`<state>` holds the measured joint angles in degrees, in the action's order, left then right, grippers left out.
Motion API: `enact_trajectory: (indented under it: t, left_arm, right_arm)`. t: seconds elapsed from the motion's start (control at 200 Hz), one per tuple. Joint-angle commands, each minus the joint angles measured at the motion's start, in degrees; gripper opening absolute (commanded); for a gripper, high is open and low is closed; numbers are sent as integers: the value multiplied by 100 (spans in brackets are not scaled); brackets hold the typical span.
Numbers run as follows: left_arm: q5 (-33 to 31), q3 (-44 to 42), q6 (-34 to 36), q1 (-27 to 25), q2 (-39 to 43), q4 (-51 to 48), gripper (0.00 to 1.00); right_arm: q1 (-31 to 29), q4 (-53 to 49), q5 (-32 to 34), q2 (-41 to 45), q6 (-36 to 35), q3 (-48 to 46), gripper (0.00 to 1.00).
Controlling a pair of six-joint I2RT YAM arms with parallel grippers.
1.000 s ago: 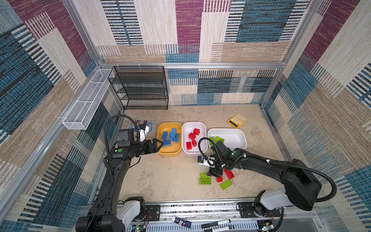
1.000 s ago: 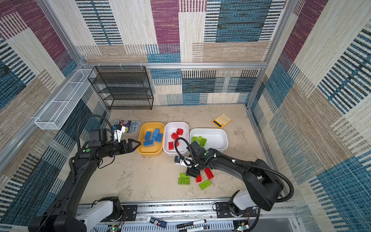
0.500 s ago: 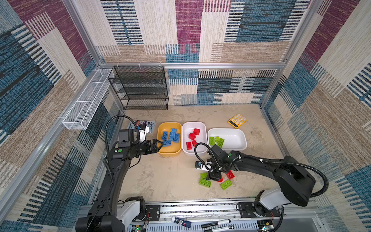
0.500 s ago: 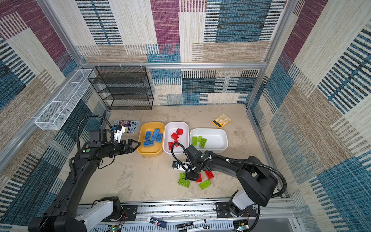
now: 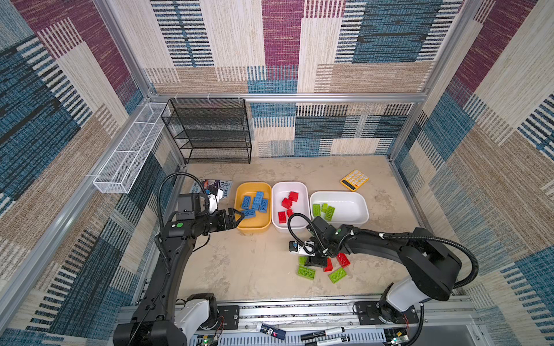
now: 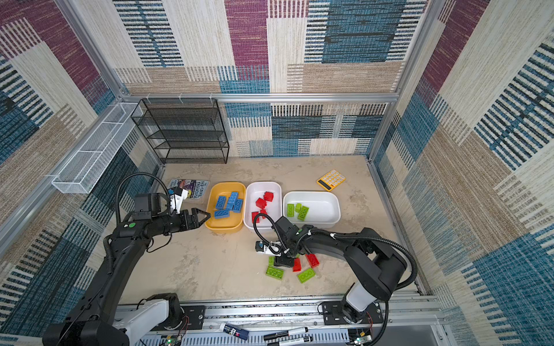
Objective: Sort the legos into containers by color
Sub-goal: 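Carry the green brick with the right gripper into the farther white bin and release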
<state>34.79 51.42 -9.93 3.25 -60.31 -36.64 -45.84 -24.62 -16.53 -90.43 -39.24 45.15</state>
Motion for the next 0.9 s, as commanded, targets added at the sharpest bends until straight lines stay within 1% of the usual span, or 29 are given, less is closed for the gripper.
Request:
enact_trajectory:
  t: [0.0,0.08,0.265,0.351,0.466,0.541,0.676,0.801,0.896]
  left_arm:
    - [2,-13,110,9,26,-22,89]
    - [-4,-3,132,10,32,-51,89]
    - [77,31,81,9,33,-38,89]
    - [206,51,-18,9,15,33,89]
    - [440,113,-175,9,-14,151,89]
    - [604,144,-278,2,-16,282,89]
    - [764,110,-542,-50,17,634,89]
    - [858,32,-799,-146,41,1017,89]
    - [946,-35,-1056,-242,7,1365,89]
  right_arm:
    - [-8,45,-114,-53,72,-9,41]
    - [-12,28,-82,-6,113,15,34]
    - [12,-46,1,511,364,387,32]
    - [177,-116,-7,856,586,617,32]
    - [660,-191,-87,1279,817,873,32]
    - [1059,-292,28,1363,857,1028,32]
    - [1829,-244,488,1192,868,1242,32]
    - [2485,59,498,858,972,1412,32]
    - [2787,286,522,563,888,1462,32]
